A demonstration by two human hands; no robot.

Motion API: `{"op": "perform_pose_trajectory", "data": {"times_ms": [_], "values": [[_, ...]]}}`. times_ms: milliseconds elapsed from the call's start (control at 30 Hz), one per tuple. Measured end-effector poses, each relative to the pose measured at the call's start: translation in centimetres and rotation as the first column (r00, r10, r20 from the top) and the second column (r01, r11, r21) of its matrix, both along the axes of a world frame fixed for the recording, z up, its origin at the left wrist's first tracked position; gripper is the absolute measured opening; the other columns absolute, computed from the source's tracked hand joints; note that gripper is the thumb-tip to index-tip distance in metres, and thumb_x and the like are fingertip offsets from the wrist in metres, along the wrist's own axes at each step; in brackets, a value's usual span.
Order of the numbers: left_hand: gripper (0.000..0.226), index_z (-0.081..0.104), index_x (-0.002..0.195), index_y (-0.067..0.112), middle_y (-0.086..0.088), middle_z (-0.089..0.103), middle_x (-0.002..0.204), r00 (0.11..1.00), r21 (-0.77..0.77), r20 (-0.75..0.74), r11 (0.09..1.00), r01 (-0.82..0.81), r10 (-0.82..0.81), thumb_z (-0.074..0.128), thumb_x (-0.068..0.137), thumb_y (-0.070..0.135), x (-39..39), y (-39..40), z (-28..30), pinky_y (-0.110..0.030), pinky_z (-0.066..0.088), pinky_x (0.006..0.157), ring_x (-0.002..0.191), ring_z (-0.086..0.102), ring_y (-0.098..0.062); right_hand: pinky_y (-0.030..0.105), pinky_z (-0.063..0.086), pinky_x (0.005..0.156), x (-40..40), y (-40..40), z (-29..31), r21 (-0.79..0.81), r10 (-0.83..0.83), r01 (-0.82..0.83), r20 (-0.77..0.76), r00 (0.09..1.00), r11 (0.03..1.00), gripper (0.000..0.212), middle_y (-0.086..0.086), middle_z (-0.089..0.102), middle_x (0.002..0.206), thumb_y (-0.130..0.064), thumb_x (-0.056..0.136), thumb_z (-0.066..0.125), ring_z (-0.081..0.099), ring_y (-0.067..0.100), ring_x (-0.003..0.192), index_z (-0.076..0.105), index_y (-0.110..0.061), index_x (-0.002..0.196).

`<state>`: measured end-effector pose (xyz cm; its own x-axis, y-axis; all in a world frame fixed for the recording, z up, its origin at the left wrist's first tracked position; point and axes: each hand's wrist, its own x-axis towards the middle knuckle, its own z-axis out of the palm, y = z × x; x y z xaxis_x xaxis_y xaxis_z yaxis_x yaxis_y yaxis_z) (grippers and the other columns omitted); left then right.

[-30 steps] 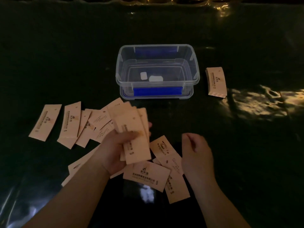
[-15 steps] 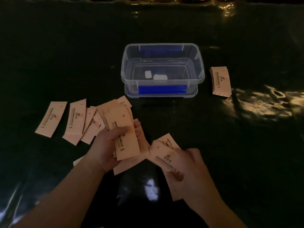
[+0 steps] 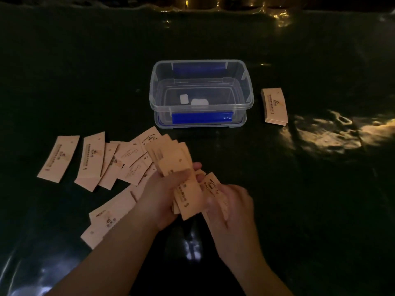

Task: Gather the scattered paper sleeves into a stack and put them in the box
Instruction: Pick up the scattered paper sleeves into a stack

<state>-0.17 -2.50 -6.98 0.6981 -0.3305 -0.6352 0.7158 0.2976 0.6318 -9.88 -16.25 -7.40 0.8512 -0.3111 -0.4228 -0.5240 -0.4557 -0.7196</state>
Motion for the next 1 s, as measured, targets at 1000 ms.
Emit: {"op": "perform_pose_trajectory", "data": {"times_ms": [1000], "values": [[0.061, 0.060, 0.131, 0.022, -0.010, 0.081, 0.113, 0.999, -0.039, 0.036, 0.999, -0.033, 0.034, 0.074, 0.073, 0.008, -0.3, 3.4, -1.5, -0.047, 0.065, 0.072, 0.098, 0.080, -0.028, 0.044, 0.038, 0.108, -1.0, 0.1, 0.5, -0.332, -0.152, 0.010, -0.405, 0.901, 0.943, 0.074, 0.001, 0.034, 0.152, -0.063, 0.084, 0.068, 0.035, 0.021, 0.136, 0.041, -0.033, 0.146]]}}
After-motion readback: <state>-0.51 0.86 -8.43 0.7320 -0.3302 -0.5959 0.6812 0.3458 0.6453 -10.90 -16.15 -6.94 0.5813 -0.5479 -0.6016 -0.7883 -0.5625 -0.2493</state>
